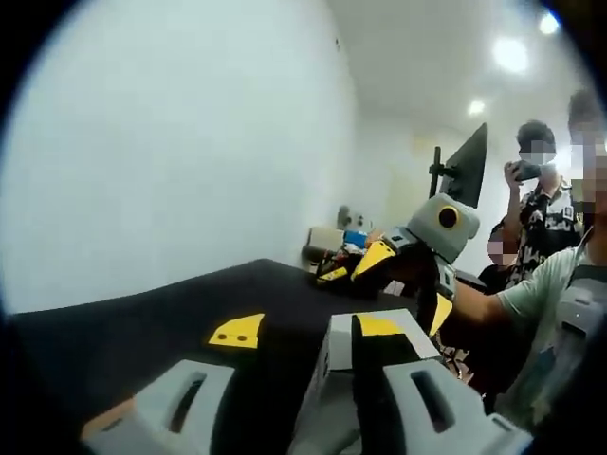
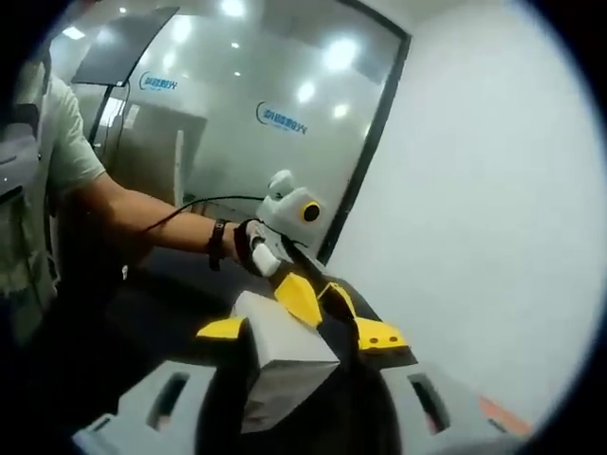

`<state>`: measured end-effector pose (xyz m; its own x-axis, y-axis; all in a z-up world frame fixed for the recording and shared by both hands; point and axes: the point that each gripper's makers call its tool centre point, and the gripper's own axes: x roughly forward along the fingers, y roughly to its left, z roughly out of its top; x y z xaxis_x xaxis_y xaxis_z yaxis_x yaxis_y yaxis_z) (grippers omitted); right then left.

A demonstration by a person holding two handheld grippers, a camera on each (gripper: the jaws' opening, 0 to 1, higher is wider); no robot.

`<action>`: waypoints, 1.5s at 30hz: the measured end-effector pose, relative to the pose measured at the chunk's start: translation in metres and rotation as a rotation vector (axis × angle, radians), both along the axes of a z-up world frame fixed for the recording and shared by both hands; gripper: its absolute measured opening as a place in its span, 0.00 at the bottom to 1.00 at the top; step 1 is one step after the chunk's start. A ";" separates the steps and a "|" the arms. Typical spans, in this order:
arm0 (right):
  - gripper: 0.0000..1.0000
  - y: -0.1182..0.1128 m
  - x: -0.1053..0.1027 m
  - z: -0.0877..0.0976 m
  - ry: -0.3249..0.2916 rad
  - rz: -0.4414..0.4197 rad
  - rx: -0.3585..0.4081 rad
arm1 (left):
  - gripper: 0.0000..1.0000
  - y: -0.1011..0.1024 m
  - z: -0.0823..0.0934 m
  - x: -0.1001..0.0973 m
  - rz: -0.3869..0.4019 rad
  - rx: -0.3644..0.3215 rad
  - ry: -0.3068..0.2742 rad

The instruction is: Assemble the cup parts correctly, then place the assembled cup into the box.

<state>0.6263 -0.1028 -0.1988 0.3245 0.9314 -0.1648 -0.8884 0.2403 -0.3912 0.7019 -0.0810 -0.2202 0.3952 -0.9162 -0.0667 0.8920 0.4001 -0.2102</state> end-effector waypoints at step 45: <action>0.19 0.014 -0.009 -0.001 0.440 0.258 -0.578 | 0.48 -0.007 -0.077 -0.058 0.059 -0.017 -0.170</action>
<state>0.6171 -0.0888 -0.1998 -0.0998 0.6952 -0.7119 -0.9914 -0.1308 0.0113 0.6437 -0.0885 -0.2968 0.4529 -0.8913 0.0211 0.8902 0.4508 -0.0657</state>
